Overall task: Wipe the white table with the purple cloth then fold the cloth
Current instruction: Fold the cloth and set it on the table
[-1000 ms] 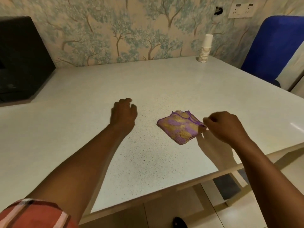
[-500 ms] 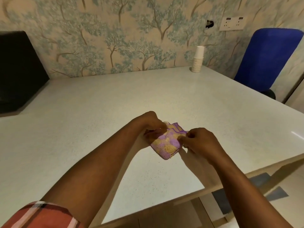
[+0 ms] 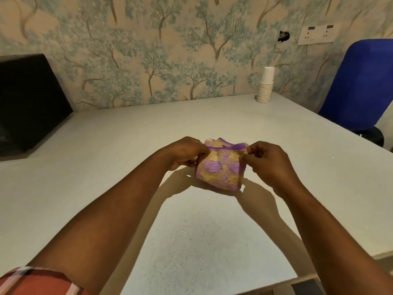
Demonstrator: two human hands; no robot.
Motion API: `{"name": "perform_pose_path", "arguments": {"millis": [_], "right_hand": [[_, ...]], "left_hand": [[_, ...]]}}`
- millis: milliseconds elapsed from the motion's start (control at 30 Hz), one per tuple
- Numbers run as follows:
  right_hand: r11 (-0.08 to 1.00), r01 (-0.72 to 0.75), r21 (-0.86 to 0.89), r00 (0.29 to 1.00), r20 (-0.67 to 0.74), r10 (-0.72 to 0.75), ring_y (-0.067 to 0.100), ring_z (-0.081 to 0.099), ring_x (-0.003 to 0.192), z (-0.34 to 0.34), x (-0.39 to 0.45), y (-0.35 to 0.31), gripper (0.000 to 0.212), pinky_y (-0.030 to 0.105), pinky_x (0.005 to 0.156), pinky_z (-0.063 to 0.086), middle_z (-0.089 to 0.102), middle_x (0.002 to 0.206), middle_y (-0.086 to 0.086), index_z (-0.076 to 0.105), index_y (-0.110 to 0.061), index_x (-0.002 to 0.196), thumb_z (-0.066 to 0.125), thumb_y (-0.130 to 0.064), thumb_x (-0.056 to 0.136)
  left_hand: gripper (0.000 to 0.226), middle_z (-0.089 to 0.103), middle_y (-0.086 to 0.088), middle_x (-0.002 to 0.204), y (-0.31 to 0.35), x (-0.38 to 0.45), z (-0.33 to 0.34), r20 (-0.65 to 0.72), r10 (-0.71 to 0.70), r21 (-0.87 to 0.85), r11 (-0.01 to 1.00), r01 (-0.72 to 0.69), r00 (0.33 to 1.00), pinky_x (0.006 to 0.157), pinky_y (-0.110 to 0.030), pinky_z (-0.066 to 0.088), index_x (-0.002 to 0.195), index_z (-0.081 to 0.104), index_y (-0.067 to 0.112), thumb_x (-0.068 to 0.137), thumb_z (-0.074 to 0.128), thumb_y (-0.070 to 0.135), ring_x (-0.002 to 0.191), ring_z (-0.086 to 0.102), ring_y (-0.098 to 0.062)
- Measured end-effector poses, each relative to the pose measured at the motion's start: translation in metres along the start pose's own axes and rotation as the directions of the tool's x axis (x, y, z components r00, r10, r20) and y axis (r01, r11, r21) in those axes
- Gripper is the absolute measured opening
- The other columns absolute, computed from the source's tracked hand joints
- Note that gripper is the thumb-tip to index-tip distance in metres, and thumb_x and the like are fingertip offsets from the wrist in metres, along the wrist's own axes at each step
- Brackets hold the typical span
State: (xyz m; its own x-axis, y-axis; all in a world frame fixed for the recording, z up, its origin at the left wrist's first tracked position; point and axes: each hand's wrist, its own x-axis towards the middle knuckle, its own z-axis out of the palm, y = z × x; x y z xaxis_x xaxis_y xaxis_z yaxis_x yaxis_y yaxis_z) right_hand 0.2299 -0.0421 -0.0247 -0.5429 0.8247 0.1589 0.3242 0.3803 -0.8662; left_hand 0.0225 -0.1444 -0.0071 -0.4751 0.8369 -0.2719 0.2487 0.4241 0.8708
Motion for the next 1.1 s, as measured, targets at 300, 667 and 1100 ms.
{"name": "perform_pose_path", "arguments": {"millis": [300,667,1100], "right_hand": [[0.998,-0.065,-0.024,0.995,0.071,0.066,0.025,0.066,0.081,-0.041,0.132,0.008,0.003,0.036,0.065,0.049,0.073,0.091,0.01,0.072,-0.013,0.092,0.07,-0.016,0.093],[0.987,-0.042,-0.154,0.999,0.011,0.044,0.034,0.07,0.102,-0.04,0.255,0.036,0.01,0.042,0.084,0.056,0.075,0.105,0.01,0.074,-0.018,0.097,0.073,-0.023,0.089],[0.617,0.401,-0.678,0.885,0.46,-0.07,0.03,0.051,0.129,0.015,0.229,0.077,0.033,0.053,0.102,0.04,0.061,0.133,0.005,0.065,-0.017,0.122,0.047,-0.034,0.1]], "left_hand": [[0.012,0.063,-0.003,0.074,0.05,0.076,0.03,-0.256,0.097,-0.07,0.99,-0.119,0.962,0.049,-0.023,0.045,0.08,0.062,0.013,0.09,0.062,0.019,0.06,0.055,-0.014],[0.01,0.072,-0.021,0.096,0.081,0.181,0.047,-0.448,-0.002,-0.174,0.981,-0.085,0.894,0.081,-0.045,0.059,0.08,0.068,0.006,0.083,0.064,0.015,0.088,0.07,-0.036],[0.016,0.068,-0.014,0.096,0.027,0.194,0.079,-0.086,0.37,0.672,0.707,-0.22,0.925,0.066,-0.029,0.03,0.087,0.06,0.013,0.094,0.048,0.022,0.081,0.056,-0.028]]}}
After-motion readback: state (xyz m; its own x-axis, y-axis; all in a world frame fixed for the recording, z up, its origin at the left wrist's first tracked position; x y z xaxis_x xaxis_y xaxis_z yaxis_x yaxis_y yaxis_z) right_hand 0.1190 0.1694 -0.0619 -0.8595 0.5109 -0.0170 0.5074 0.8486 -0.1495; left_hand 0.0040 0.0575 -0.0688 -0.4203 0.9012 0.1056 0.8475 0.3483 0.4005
